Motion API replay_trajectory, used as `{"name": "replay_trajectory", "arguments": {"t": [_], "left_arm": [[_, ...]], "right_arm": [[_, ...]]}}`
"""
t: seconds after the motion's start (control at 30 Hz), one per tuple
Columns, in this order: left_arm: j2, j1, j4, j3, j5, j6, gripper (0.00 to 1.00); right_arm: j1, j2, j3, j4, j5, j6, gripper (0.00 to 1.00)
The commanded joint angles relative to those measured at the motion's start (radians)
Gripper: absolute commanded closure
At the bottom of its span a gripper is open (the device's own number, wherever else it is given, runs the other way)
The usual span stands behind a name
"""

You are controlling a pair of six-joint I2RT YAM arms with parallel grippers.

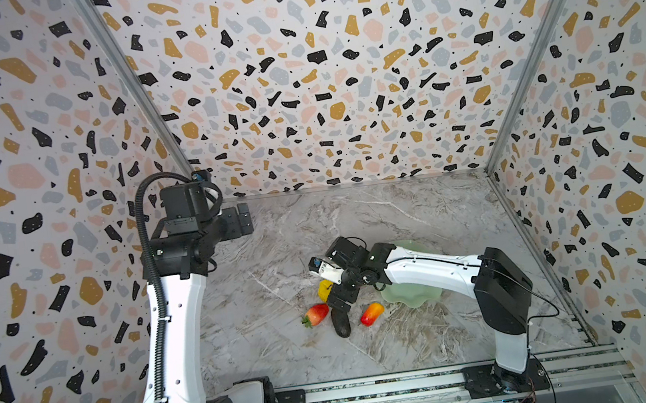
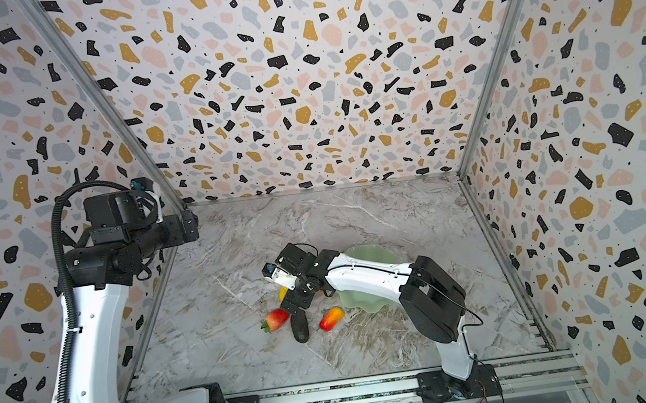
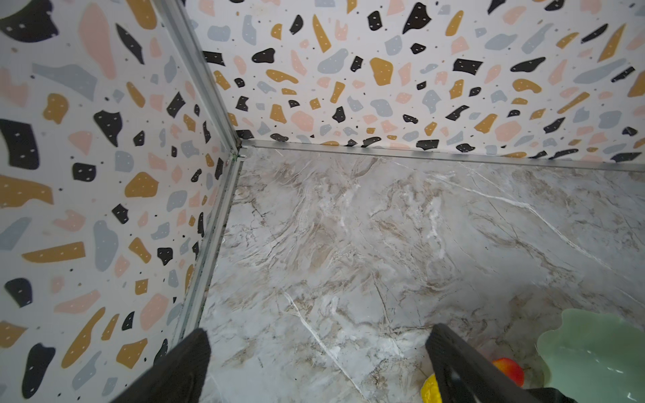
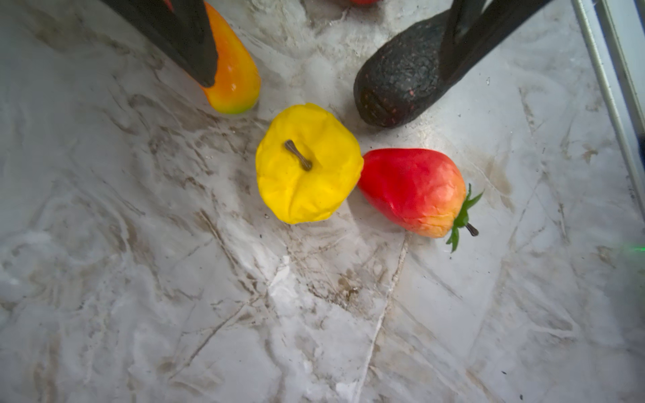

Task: Place and organize the fake fruits in the fruit bowl
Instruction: 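Reach the right gripper to the yellow pepper and grasp it while the left arm lifts, then carry the yellow pepper with the right gripper over the green bowl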

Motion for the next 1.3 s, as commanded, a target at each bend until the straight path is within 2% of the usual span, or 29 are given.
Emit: {"name": "replay_trajectory", "arguments": {"t": [0.0,0.17,0.27,0.37,0.47,0.73,0.83,0.97,1.27], "left_arm": [[-0.036,0.023,-0.024,0.024,0.066,0.054,0.00],[-0.204,0.105,0.067,-0.205,0.184,0.118,0.00],[-0.242,0.111,0.154,-0.300,0.220,0.126,0.00],[-0.205,0.109,0.203,-0.318,0.268,0.113,0.01],[-0.162,0.077,0.215,-0.304,0.266,0.122,0.00],[-0.132,0.073,0.250,-0.278,0.286,0.134,0.00],[-0.120,0.042,0.286,-0.290,0.273,0.119,0.00],[-0.115,-0.005,0.386,-0.388,0.276,0.101,0.01],[-0.081,-0.189,0.452,-0.439,0.036,0.089,0.00]], "right_arm": [[0.008,0.025,0.061,0.001,-0.027,0.000,0.01],[0.012,0.099,0.117,-0.007,-0.016,0.014,0.03],[0.014,0.123,0.150,-0.025,0.000,0.028,0.04],[0.014,0.135,0.167,-0.035,0.019,0.042,0.04],[0.014,0.143,0.177,-0.034,0.033,0.050,0.05],[0.012,0.209,0.235,-0.074,0.052,0.059,0.16],[0.012,0.219,0.231,-0.074,0.084,0.064,0.17],[0.003,0.225,0.232,-0.075,0.097,0.065,0.20],[-0.011,0.215,0.232,-0.083,0.093,0.068,0.42]]}}
